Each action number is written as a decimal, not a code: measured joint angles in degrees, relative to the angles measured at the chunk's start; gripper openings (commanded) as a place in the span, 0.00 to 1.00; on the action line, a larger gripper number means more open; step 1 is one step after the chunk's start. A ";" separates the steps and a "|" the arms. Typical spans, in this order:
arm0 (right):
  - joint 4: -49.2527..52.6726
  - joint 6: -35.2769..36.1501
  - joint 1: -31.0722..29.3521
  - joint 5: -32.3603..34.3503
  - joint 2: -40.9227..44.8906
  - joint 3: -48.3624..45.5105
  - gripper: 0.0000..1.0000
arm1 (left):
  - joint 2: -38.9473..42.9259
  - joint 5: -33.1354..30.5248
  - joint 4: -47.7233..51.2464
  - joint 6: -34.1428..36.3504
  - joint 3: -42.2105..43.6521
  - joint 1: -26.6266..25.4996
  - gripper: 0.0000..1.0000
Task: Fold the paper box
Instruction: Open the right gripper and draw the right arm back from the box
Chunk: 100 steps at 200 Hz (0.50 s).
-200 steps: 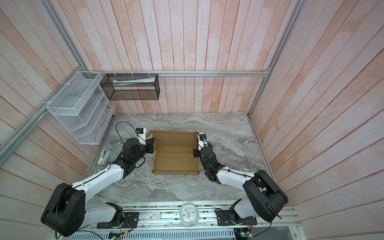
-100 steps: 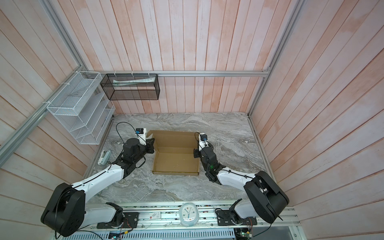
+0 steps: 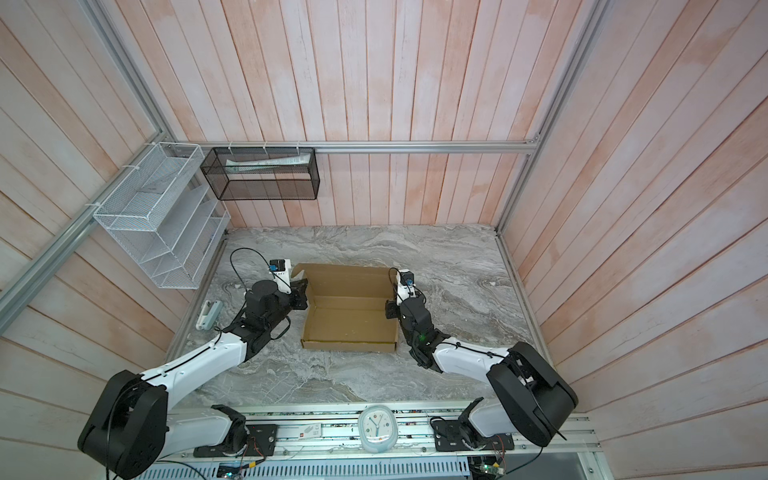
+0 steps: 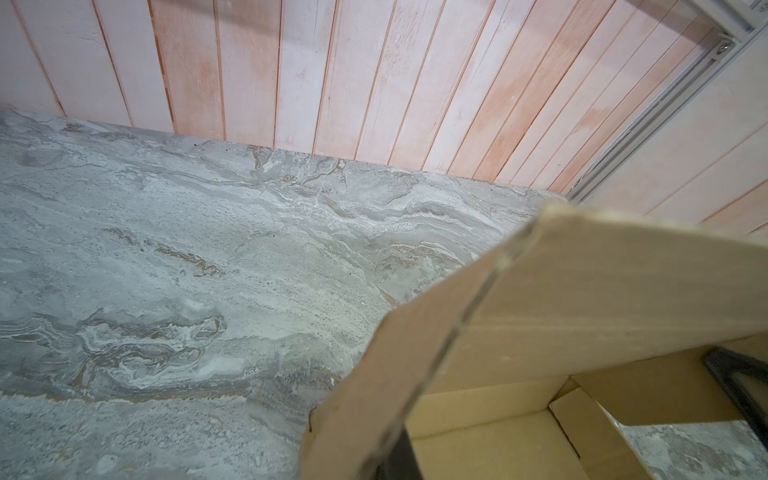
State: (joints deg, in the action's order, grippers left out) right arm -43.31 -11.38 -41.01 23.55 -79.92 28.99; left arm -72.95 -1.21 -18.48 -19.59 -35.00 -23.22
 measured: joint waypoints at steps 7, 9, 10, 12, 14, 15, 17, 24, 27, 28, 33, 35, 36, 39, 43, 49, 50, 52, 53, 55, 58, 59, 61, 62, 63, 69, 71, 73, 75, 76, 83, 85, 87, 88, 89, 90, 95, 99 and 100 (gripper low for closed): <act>0.02 -0.11 -0.13 0.00 0.00 -0.15 0.07 | 0.04 -0.13 0.02 -0.09 0.35 -0.04 0.00; 0.07 -0.15 -0.17 0.00 0.00 -0.17 0.07 | 0.04 -0.15 0.02 -0.11 0.39 -0.04 0.00; 0.11 -0.20 -0.20 0.02 0.00 -0.20 0.07 | 0.04 -0.15 0.02 -0.13 0.44 -0.07 0.00; 0.17 -0.20 -0.22 0.02 0.00 -0.22 0.07 | 0.04 -0.15 0.07 -0.15 0.52 -0.07 0.00; 0.24 -0.22 -0.22 0.00 0.00 -0.24 0.07 | 0.04 -0.17 0.09 -0.15 0.57 -0.07 0.00; 0.31 -0.26 -0.24 0.00 0.00 -0.24 0.07 | 0.04 -0.15 0.11 -0.17 0.61 -0.09 0.00; 0.42 -0.28 -0.26 0.00 0.00 -0.26 0.07 | 0.04 -0.17 0.13 -0.17 0.68 -0.09 0.00; 0.52 -0.42 -0.33 0.00 -0.04 -0.46 0.07 | 0.04 -0.17 0.17 -0.20 0.94 -0.11 0.00; 0.57 -0.46 -0.37 0.00 -0.04 -0.52 0.07 | 0.04 -0.17 0.20 -0.22 1.03 -0.13 0.00; 0.57 -0.46 -0.37 0.00 -0.04 -0.55 0.07 | 0.04 -0.17 0.22 -0.22 1.07 -0.15 0.00; 0.70 -0.52 -0.44 0.00 -0.04 -0.72 0.07 | 0.04 -0.17 0.28 -0.24 1.18 -0.17 0.00; 0.74 -0.57 -0.48 0.00 -0.07 -0.79 0.07 | 0.04 -0.17 0.37 -0.24 1.25 -0.22 0.00; 0.76 -0.59 -0.48 0.00 -0.07 -0.81 0.07 | 0.04 -0.17 0.39 -0.26 1.27 -0.22 0.00; 0.87 -0.59 -0.48 0.00 -0.07 -0.85 0.07 | 0.04 -0.17 0.50 -0.31 1.31 -0.22 0.00; 1.01 -0.61 -0.52 0.00 -0.07 -0.90 0.07 | 0.04 -0.17 0.61 -0.37 1.38 -0.26 0.00; 1.20 -0.63 -0.52 0.00 -0.09 -0.94 0.07 | 0.04 -0.17 0.81 -0.39 1.46 -0.28 0.00; 1.25 -0.63 -0.55 -0.02 -0.09 -0.94 0.07 | 0.04 -0.17 0.85 -0.42 1.46 -0.31 0.00; 1.29 -0.63 -0.55 0.00 -0.09 -0.94 0.07 | 0.04 -0.17 0.87 -0.42 1.49 -0.33 0.00; 1.29 -0.63 -0.55 0.00 -0.09 -0.94 0.07 | 0.04 -0.17 0.87 -0.42 1.49 -0.33 0.00; 1.31 -0.63 -0.55 0.00 -0.11 -0.94 0.07 | 0.04 -0.17 0.92 -0.42 1.49 -0.33 0.00; 1.33 -0.63 -0.55 0.00 -0.11 -0.94 0.07 | 0.04 -0.17 0.94 -0.42 1.49 -0.33 0.00; 1.36 -0.63 -0.57 0.00 -0.11 -0.94 0.07 | 0.04 -0.17 0.94 -0.42 1.49 -0.35 0.00; 1.36 -0.63 -0.57 0.00 -0.11 -0.94 0.07 | 0.04 -0.20 0.96 -0.42 1.49 -0.35 0.00; 1.36 -0.63 -0.57 0.00 -0.11 -0.94 0.07 | 0.04 -0.20 0.96 -0.42 1.49 -0.37 0.00; 1.36 -0.63 -0.57 0.00 -0.11 -0.94 0.07 | 0.04 -0.20 0.96 -0.42 1.49 -0.37 0.00; 1.38 -0.63 -0.57 0.00 -0.11 -0.94 0.07 | 0.04 -0.22 0.94 -0.42 1.49 -0.37 0.00; 1.38 -0.63 -0.57 0.00 -0.11 -0.94 0.07 | 0.04 -0.24 0.96 -0.42 1.49 -0.37 0.00; 1.38 -0.63 -0.57 0.00 -0.11 -0.94 0.07 | 0.04 -0.24 0.96 -0.42 1.49 -0.37 0.00; 1.38 -0.63 -0.57 0.00 -0.11 -0.94 0.07 | 0.04 -0.26 0.94 -0.44 1.49 -0.37 0.00; 1.38 -0.63 -0.57 0.00 -0.11 -0.94 0.07 | 0.04 -0.26 0.96 -0.42 1.49 -0.37 0.00; 1.38 -0.63 -0.57 0.00 -0.11 -0.94 0.07 | 0.04 -0.31 0.96 -0.42 1.49 -0.37 0.00; 1.38 -0.66 -0.57 0.00 -0.11 -0.94 0.07 | 0.04 -0.31 0.96 -0.42 1.49 -0.37 0.00; 1.38 -0.66 -0.57 0.00 -0.11 -0.94 0.08 | 0.04 -0.31 0.96 -0.42 1.49 -0.37 0.00; 1.38 -0.66 -0.57 0.00 -0.11 -0.94 0.08 | 0.04 -0.31 0.96 -0.42 1.49 -0.37 0.00; 1.38 -0.63 -0.57 0.00 -0.11 -0.94 0.08 | 0.04 -0.31 0.96 -0.42 1.49 -0.37 0.00; 1.38 -0.63 -0.57 0.00 -0.11 -0.94 0.08 | 0.04 -0.33 0.96 -0.42 1.49 -0.37 0.00; 1.38 -0.63 -0.57 0.00 -0.11 -0.94 0.09 | 0.04 -0.33 0.96 -0.42 1.49 -0.37 0.00; 1.40 -0.66 -0.57 0.00 -0.11 -0.94 0.10 | 0.04 -0.33 0.96 -0.42 1.49 -0.37 0.00; 1.40 -0.68 -0.57 0.00 -0.11 -0.94 0.10 | 0.04 -0.33 0.96 -0.42 1.49 -0.37 0.00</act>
State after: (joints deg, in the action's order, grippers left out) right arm -41.91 -12.05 -41.58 23.55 -80.03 28.05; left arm -72.90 -1.54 -17.52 -20.01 -33.52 -23.59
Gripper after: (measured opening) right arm 0.081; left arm 0.056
